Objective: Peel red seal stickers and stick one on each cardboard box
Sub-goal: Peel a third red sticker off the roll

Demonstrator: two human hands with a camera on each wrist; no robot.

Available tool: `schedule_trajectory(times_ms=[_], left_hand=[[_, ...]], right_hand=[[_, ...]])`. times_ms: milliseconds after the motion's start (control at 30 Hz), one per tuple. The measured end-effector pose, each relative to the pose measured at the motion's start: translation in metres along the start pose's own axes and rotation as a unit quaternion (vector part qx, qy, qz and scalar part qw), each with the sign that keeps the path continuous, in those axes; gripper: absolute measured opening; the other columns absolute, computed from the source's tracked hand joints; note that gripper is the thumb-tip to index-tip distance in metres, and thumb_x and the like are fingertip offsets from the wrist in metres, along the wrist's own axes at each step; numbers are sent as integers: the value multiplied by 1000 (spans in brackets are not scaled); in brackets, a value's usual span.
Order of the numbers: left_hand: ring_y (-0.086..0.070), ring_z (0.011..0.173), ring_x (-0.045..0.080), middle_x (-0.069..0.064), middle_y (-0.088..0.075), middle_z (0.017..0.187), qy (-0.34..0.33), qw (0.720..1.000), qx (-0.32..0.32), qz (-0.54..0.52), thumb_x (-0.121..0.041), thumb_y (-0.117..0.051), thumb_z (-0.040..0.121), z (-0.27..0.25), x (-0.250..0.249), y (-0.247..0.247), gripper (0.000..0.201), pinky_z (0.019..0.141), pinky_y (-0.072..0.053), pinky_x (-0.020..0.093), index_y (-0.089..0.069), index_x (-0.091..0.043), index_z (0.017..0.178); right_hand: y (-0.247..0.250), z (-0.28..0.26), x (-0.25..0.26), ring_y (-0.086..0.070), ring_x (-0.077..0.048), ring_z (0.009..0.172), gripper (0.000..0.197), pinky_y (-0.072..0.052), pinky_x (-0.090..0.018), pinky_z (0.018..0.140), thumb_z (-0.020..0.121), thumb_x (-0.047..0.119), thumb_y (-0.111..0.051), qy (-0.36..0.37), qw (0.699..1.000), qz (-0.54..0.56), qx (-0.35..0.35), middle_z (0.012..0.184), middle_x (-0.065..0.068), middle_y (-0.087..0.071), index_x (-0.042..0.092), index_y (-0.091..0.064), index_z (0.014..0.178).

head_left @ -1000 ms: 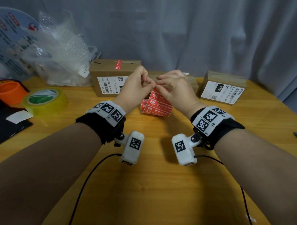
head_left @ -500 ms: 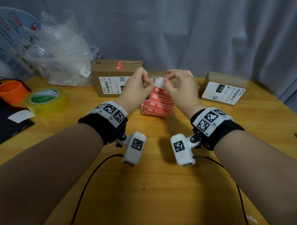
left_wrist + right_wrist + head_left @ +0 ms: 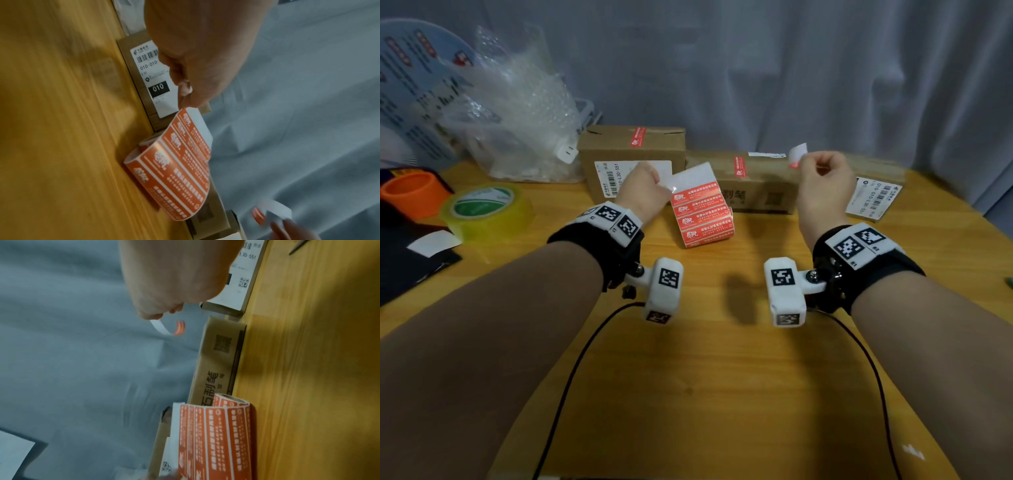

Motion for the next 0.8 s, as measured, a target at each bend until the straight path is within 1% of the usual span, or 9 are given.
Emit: schedule_trajectory(times_ms=[67,133,200,267,367,433,500,667,800], left_hand=[[-52,108,28,8,-57,105,-4,1000,-13,21,-19,-63,83,-1,4,1,26,95,-43,38,-54,-10,106],[-50,113,25,8,-55,117,-49,998,-36,21,-28,-62,86,-6,-6,5,29,100,-40,37,-57,-13,111],[-54,97,17,4,-60,104,-107,993,-13,-40,-31,-55,92,-15,-24,10,22,87,-43,27,-63,-14,102],[-55,76,11,0,-62,83,-112,985,58,-117,-36,-47,96,-25,-42,10,31,71,-41,19,-67,-14,86],[-52,58,4,-5,-63,69,-30,971,120,-204,-48,-41,95,-29,-53,6,48,61,-39,19,-68,-16,71],[-48,56,8,-5,-63,66,21,958,134,-252,-55,-42,92,-29,-53,4,52,59,-34,24,-68,-18,66],[-46,56,8,-5,-62,65,35,952,135,-271,-53,-48,89,-29,-52,4,46,57,-32,24,-68,-18,66],[-44,53,6,-6,-59,64,41,945,152,-286,-35,-60,86,-32,-47,5,24,51,-28,20,-67,-16,72],[-44,53,7,-6,-57,61,53,944,169,-278,-35,-61,85,-31,-41,4,25,50,-29,20,-64,-17,69]], right_hand=[[5,2,6,-58,-14,83,7,-51,-31,83,83,20,-57,42,999,-12,0,91,0,-61,22,-59,76],[5,2,14,-57,-14,88,3,-48,-26,86,84,20,-59,99,994,-35,24,97,2,-52,18,-60,82],[1,-4,24,-55,-14,92,3,-46,-25,89,85,21,-61,157,984,-52,70,96,9,-46,20,-61,82],[-3,-13,35,-55,-18,99,9,-46,-36,94,84,28,-60,215,968,-67,111,95,17,-43,20,-63,80],[-8,-28,47,-53,-23,106,16,-42,-42,96,84,28,-59,300,933,-120,156,102,1,-54,14,-67,83],[-10,-36,53,-55,-25,104,15,-39,-37,92,84,25,-61,361,903,-163,165,104,-9,-58,12,-68,84],[-11,-41,55,-57,-26,100,16,-33,-31,87,84,26,-61,405,876,-201,168,105,-11,-60,12,-69,84],[-14,-45,49,-58,-28,93,17,-36,-34,82,84,29,-59,449,840,-246,179,106,-11,-62,14,-69,85],[-15,-49,49,-58,-29,91,15,-31,-32,81,83,25,-62,486,814,-262,179,106,-13,-63,11,-68,84]])
Point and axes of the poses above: each hand's wrist, its own z-axis towards the middle knuckle, its own y-axis out of the back of the hand, x = y × z, the point moved 3 cm from there along z, towards the middle knuckle
